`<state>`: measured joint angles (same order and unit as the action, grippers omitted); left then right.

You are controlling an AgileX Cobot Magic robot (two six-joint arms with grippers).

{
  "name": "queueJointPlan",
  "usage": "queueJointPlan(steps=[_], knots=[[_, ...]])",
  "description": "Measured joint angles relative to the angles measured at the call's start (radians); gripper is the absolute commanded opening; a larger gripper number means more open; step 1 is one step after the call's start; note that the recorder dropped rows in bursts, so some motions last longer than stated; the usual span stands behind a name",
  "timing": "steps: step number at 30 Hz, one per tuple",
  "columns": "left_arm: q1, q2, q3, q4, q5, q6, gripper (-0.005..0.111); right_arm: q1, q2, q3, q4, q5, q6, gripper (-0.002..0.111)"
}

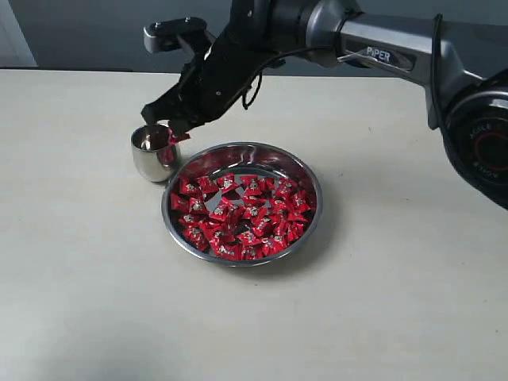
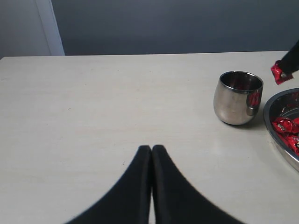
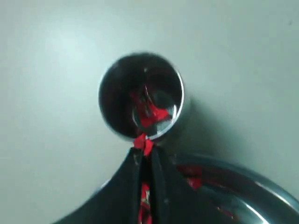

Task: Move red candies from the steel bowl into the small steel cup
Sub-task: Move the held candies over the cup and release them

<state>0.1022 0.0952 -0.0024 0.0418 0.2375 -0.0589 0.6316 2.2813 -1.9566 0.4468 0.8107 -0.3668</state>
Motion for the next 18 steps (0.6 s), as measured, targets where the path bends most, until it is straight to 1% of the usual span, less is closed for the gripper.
queueJointPlan(steps=[5,7,12,14,16,18], knots=[[0.0,0.0,0.0,0.0,0.0,0.0,0.0,0.0,-0.002,0.0,0.126,-0.132,-0.083,0.005],[0.0,0.0,0.0,0.0,0.0,0.0,0.0,0.0,0.005,0.0,0.147,-0.168,-0.1,0.005],[0.0,0.0,0.0,0.0,0.0,0.0,0.0,0.0,0.045,0.0,0.221,-0.189,-0.189,0.005],[0.0,0.0,0.0,0.0,0.0,0.0,0.0,0.0,0.065,0.0,0.268,-0.189,-0.239,0.013],[0.0,0.0,0.0,0.0,0.0,0.0,0.0,0.0,0.071,0.0,0.271,-0.189,-0.251,0.025],[0.0,0.0,0.0,0.0,0.0,0.0,0.0,0.0,0.071,0.0,0.274,-0.189,-0.254,0.034]])
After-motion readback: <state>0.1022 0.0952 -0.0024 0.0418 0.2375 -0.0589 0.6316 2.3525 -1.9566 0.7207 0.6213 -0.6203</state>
